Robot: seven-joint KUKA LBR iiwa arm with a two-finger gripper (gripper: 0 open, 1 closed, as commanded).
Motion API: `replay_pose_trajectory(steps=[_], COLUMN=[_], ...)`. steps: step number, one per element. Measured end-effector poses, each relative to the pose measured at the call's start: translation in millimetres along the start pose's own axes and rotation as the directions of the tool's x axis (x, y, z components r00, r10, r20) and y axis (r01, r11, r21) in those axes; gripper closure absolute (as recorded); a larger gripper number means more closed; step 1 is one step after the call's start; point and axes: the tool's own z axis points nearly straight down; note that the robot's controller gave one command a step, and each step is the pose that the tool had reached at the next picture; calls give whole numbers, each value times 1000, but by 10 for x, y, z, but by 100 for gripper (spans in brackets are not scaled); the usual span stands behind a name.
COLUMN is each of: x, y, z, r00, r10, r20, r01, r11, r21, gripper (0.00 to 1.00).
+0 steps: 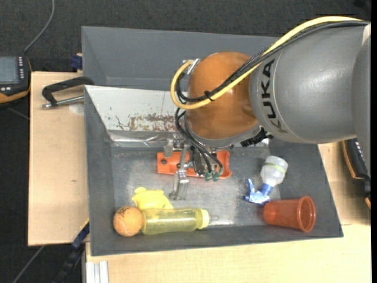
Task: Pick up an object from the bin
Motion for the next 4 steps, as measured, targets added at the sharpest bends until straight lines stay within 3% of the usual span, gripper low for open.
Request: replay_pose_trajectory(steps=[1, 2, 3, 4], x=[-21, -49, -16, -16], y=[-233, -569, -779, -779], z=[311, 460, 869, 869], r00=[999, 999, 995, 995], r10=[42, 39, 101, 101], r20=[-11, 4, -11, -11], r01=[-42, -39, -101, -101], r11=[999, 999, 995, 995], r21=[5, -2, 4, 4], gripper=[0, 0, 100, 100])
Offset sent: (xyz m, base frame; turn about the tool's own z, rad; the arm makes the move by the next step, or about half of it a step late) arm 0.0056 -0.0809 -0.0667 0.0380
